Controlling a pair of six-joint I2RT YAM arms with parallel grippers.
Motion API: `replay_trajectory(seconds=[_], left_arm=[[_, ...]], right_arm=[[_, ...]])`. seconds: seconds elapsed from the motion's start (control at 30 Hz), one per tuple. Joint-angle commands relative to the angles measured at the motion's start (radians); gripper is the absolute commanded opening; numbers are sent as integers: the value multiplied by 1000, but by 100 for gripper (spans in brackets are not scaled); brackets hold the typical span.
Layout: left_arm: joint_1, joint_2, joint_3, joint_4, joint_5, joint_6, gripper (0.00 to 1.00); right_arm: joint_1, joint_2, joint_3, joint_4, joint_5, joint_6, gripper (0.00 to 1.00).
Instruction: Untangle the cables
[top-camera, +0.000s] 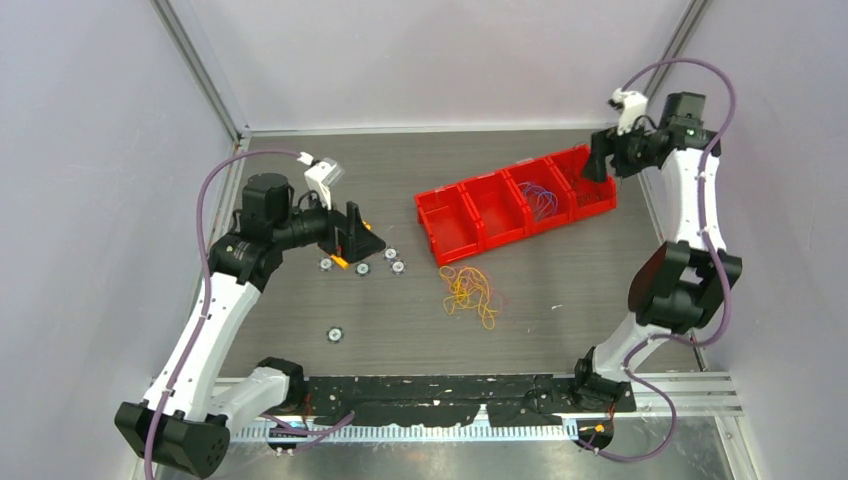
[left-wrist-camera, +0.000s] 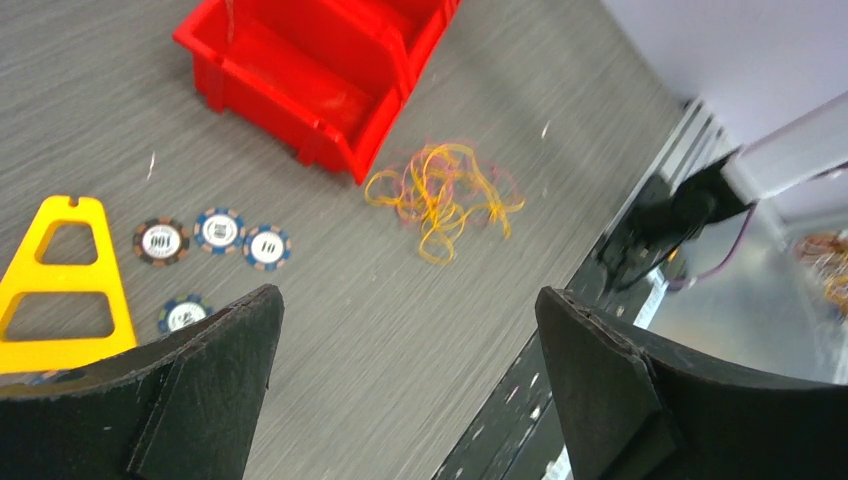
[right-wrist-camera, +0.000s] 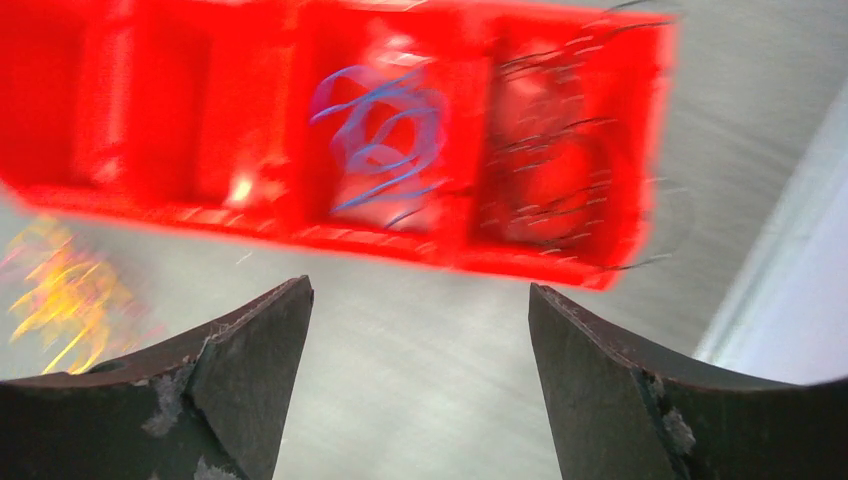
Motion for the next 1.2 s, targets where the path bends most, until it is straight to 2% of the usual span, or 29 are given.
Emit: replay_trajectory(seconds=[0.0,0.07,0.17,0.27,0.33,0.43,0.5,0.57,0.63,0.73,0.77,0.83,1.0,1.1,1.17], left_arm=[[3,-24,7,-130,27,213,100],[3,-52,-24,-108,14,214,100],[3,-86,-67,-75,11,227,99],[3,-110,-96,-50,-23,232,99],[3,-120,-100,-49,-43,224,100],[3,-149,-109,-40,-65,190,100],[3,-178,-131,0,-113,139,99],[4,-197,-136,-5,-130,156,100],[5,-205,-126,-36,-95,247,100],[3,-201,-117,-92,-70,327,100],[3,-196,-117,-103,-54,346,100],[0,-187,-124,-112,1,395,100],[-54,-198,-198,-4,43,478,99],[-109,-174,-213,75,64,507,91],[-152,-144,-203,108,79,543,81]], right_arm=[[176,-218,-197,-232,-55,-77,85],[309,-291,-318,-197,8,-50,85],[532,-352,-458,-58,119,1,85],[700,-323,-551,24,215,46,84],[753,-273,-572,76,247,68,82],[786,-173,-579,132,275,85,79],[799,-121,-580,150,268,95,75],[808,-80,-577,148,240,100,67],[810,-65,-576,136,198,101,51],[810,-98,-591,118,111,92,35],[810,-107,-595,111,63,88,21],[811,-148,-591,106,-2,87,7],[812,-337,-586,160,-147,109,6],[821,-420,-566,161,-192,117,5],[828,-444,-542,132,-220,106,5]])
